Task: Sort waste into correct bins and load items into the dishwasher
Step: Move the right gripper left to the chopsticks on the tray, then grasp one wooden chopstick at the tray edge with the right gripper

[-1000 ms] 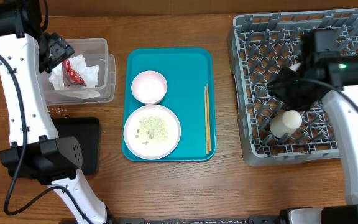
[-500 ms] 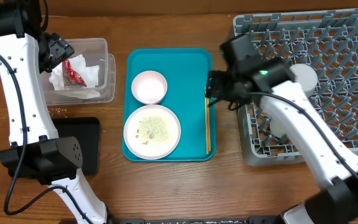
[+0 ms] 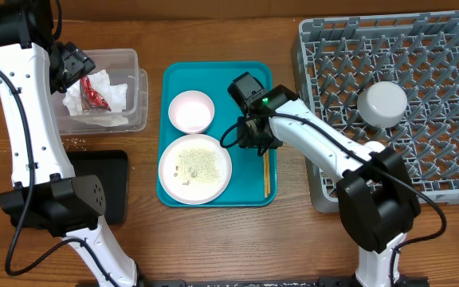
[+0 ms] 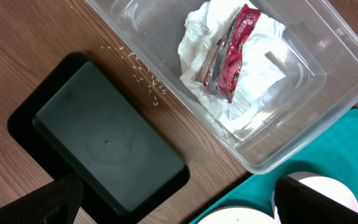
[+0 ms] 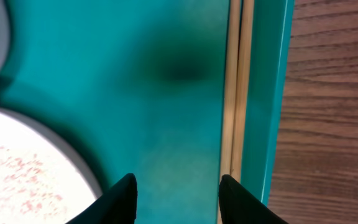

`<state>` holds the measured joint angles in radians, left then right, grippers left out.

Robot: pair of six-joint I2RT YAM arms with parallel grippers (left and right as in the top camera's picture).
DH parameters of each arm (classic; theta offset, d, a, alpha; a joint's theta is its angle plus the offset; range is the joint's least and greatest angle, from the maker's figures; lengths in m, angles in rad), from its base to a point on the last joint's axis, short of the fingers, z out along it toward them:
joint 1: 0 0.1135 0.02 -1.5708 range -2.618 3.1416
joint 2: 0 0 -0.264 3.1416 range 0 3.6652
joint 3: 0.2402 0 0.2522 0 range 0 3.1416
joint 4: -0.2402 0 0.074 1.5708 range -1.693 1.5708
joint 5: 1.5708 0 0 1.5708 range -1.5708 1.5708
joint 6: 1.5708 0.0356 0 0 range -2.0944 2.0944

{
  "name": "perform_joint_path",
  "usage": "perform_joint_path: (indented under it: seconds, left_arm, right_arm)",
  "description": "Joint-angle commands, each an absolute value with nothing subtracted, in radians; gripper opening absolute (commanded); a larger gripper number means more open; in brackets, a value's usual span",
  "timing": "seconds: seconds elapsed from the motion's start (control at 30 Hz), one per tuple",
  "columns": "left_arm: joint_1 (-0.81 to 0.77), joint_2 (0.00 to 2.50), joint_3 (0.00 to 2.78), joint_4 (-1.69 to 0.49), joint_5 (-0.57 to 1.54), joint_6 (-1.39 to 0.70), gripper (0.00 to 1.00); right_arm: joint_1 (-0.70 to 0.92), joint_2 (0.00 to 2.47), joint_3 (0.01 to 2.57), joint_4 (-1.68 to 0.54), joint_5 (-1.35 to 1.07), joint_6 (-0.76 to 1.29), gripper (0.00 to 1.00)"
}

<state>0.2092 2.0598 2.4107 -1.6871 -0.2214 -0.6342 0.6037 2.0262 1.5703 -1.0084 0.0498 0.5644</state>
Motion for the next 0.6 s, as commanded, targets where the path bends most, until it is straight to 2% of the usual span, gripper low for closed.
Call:
perform_joint_path:
  seconds: [0.0,0.27,0.4,0.57]
  left_arm:
    - [0.202,2.051,2.408,-1.689,-0.236,-0.651,1.0]
    - [0.202,2.05,2.408,-1.689,-0.236,-0.651,1.0]
    - [0.202,2.05,2.408,-1.689,-0.236,-0.651,0.99]
    - [0.202,2.05,2.408,-1.689,-0.236,-0.651,1.0]
  right_arm:
    - [0.598,2.051,1.57,-1.0,0.097,0.58,0.45]
    - [0.595,2.096,1.57,-0.986,0.101,0.575,0.45]
    - [0.596,2.096,1.57,-0.988,0.092,0.577,0.4]
    - [0.595,2.096,1.57,-0.977,0.093,0.577,0.4]
